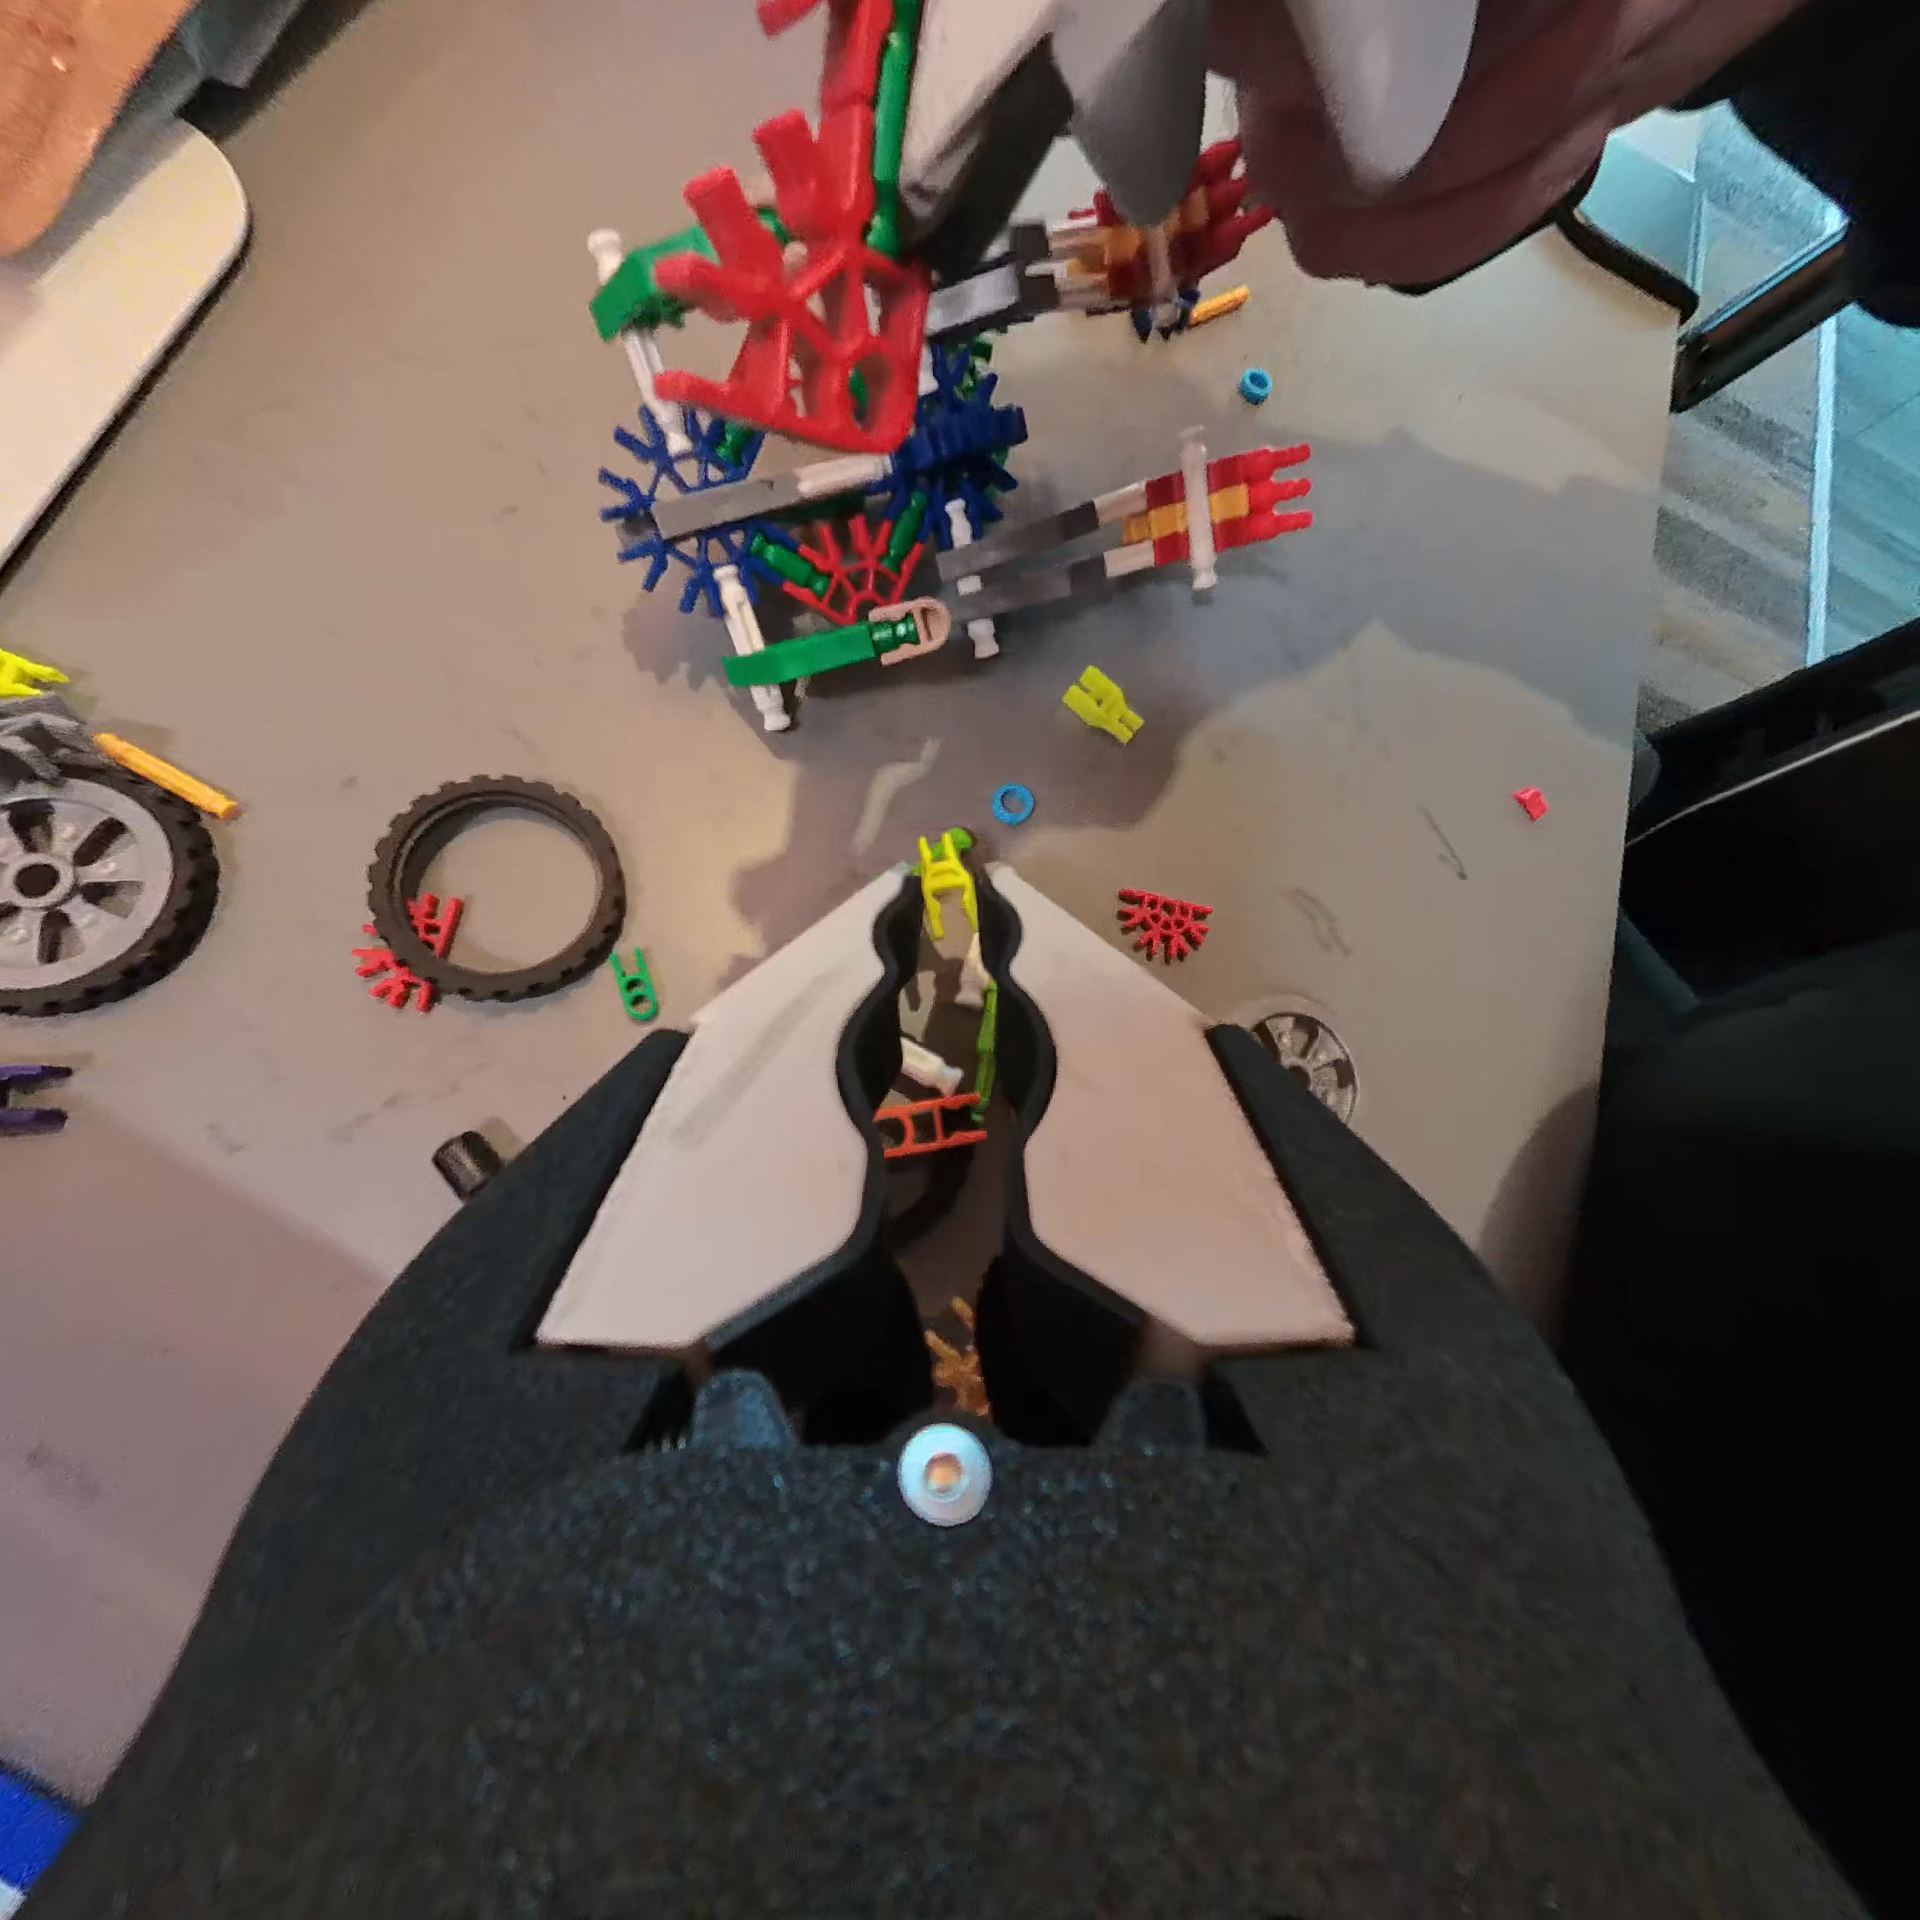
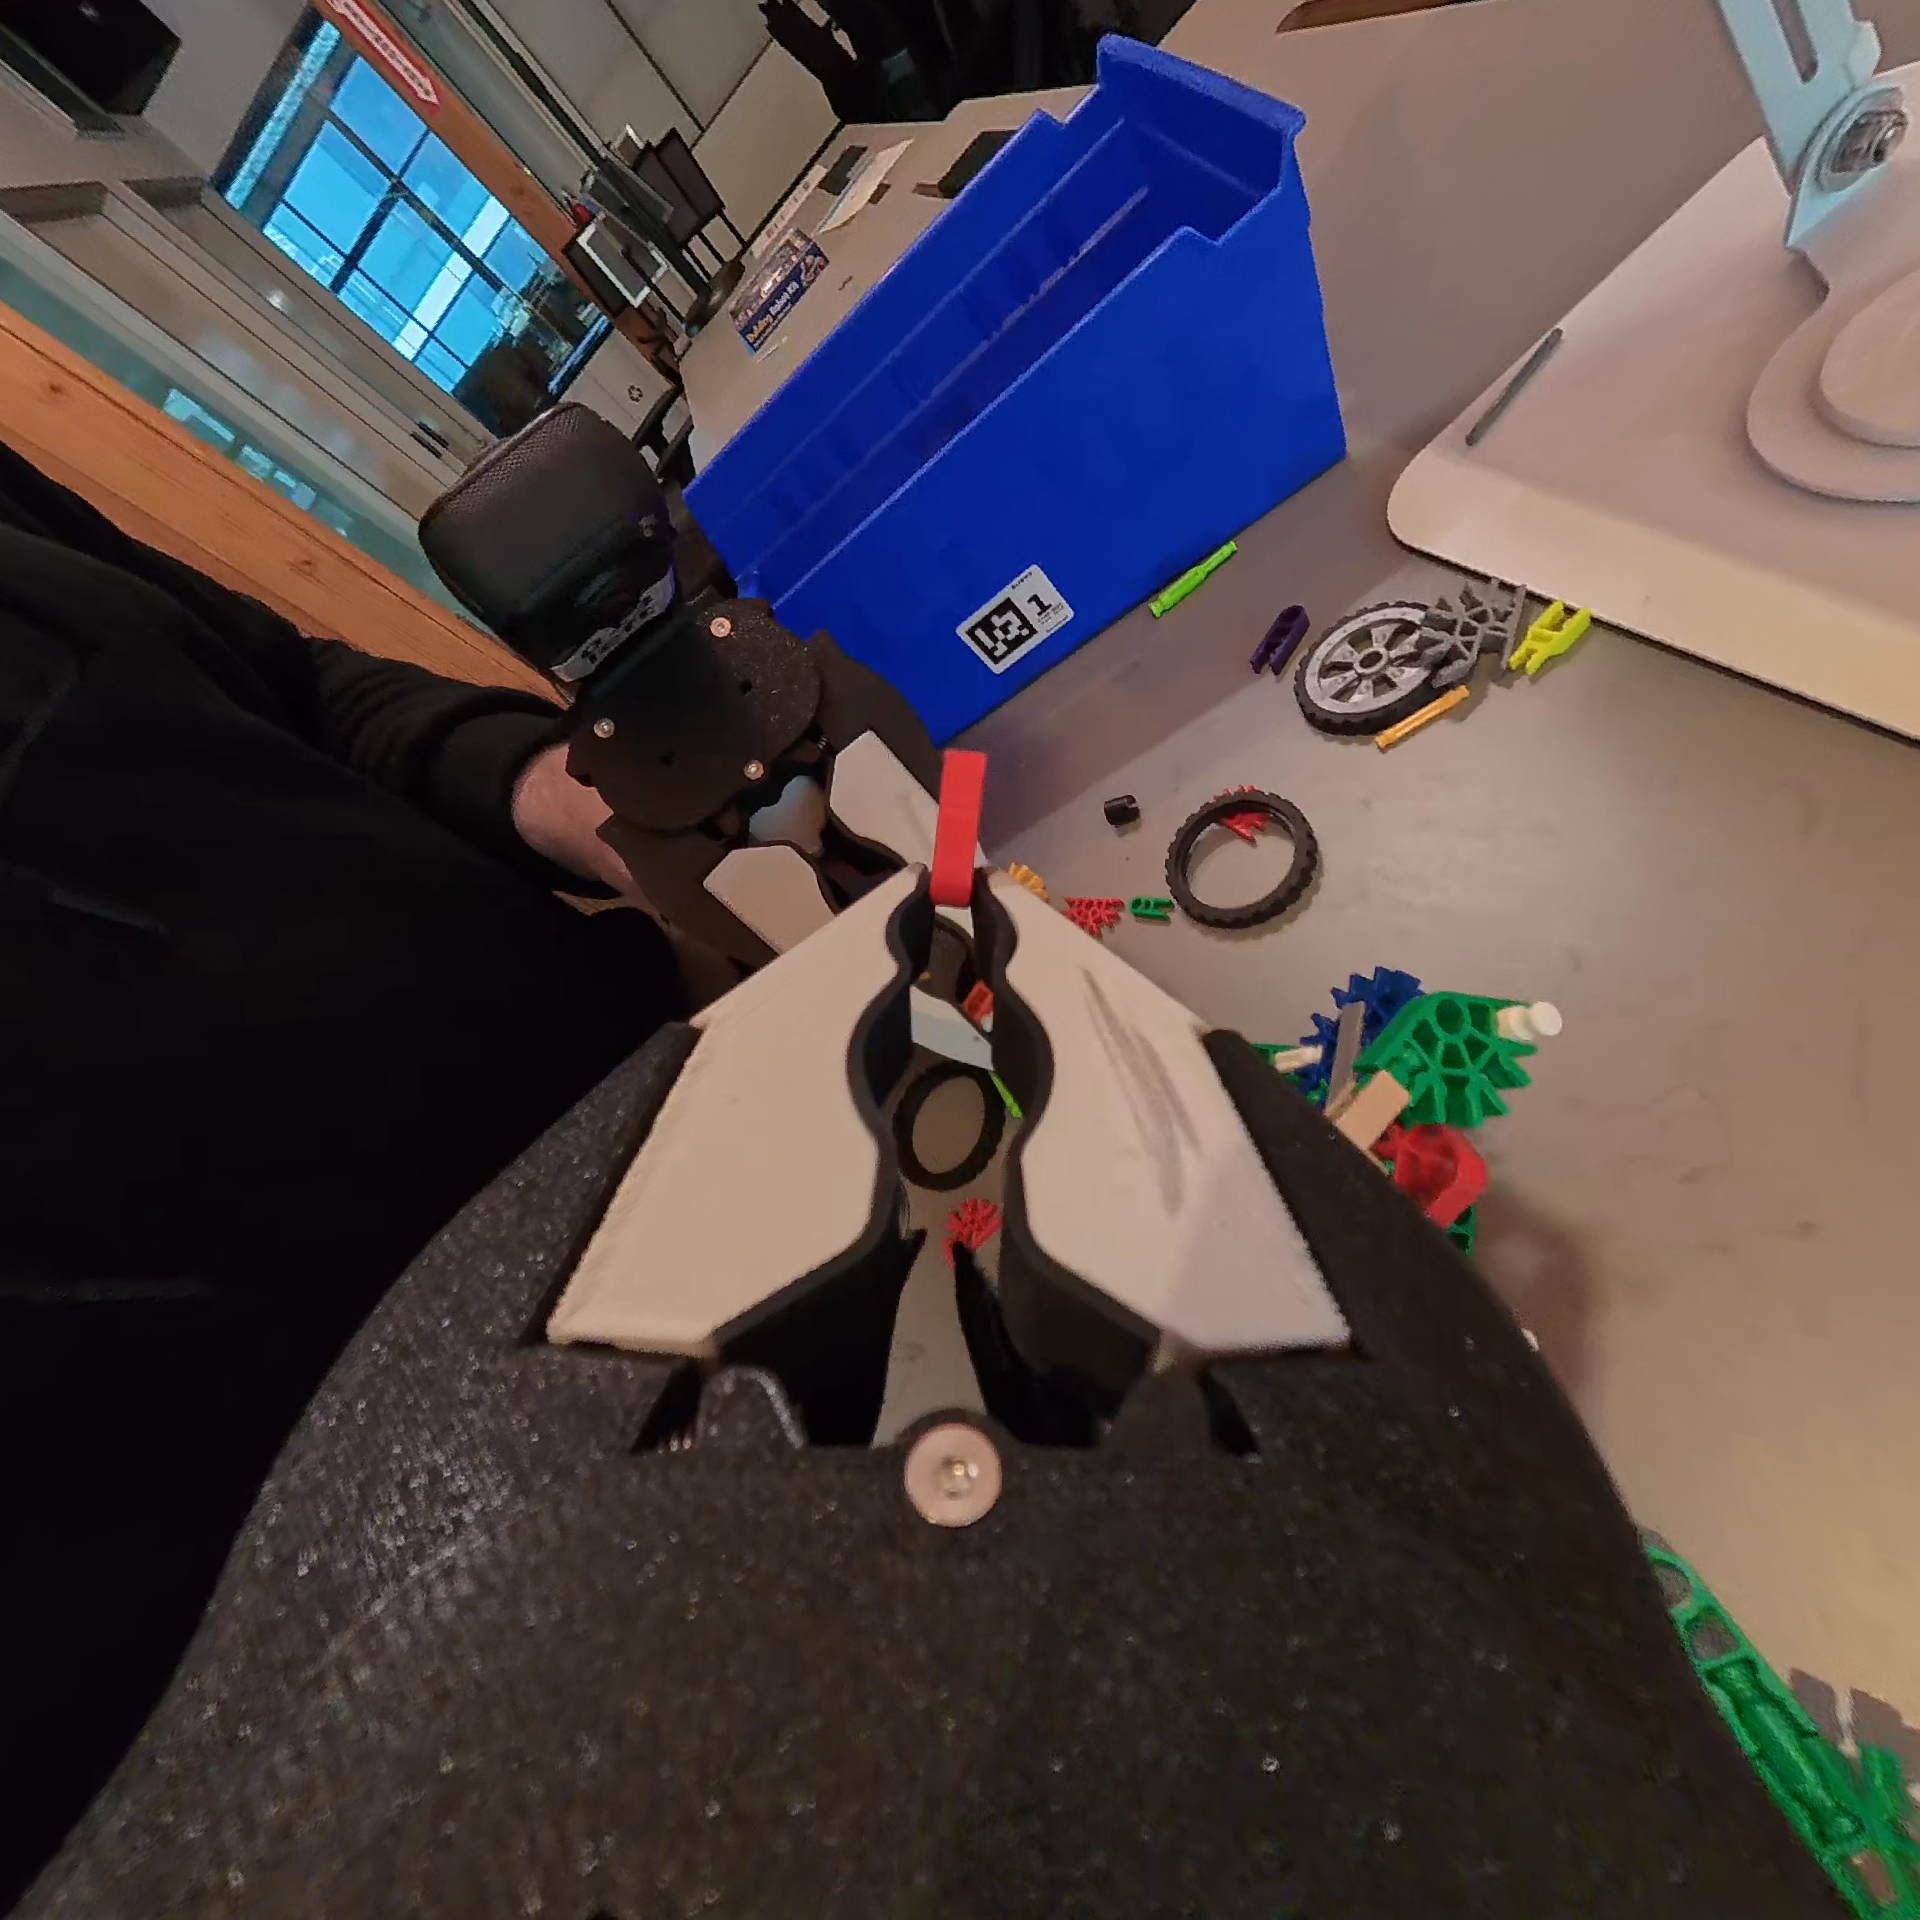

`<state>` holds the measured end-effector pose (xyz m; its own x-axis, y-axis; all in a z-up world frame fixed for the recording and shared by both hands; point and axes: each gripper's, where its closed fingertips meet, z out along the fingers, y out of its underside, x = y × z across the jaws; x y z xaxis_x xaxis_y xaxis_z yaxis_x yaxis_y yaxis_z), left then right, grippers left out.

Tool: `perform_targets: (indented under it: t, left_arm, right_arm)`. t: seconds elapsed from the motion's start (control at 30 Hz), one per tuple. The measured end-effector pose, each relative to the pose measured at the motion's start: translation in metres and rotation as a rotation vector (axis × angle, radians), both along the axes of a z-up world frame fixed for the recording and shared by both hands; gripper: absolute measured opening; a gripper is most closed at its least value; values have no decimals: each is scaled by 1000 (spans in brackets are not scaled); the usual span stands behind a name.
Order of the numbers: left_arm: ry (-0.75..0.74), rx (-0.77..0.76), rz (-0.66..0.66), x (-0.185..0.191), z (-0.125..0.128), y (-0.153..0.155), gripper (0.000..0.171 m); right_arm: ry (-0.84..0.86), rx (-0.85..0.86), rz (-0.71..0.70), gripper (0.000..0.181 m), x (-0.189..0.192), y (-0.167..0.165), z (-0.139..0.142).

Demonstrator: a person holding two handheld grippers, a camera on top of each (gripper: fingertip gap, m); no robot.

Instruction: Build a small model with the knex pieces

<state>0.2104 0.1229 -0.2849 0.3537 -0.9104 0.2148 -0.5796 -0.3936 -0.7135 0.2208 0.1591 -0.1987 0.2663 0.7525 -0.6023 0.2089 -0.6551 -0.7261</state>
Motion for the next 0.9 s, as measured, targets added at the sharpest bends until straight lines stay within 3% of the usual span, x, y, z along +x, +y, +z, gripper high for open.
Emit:
perform_targets:
  t: [0.43, 0.9]
  left_arm:
    - [-100, -24, 98, -8, 9, 15, 8]
    - [-115, -42, 132, -13, 7, 18, 8]
  right_arm:
    - [-20, 15, 24, 6, -19, -3, -2]
    - [-71, 149, -27, 6, -17, 9, -1]
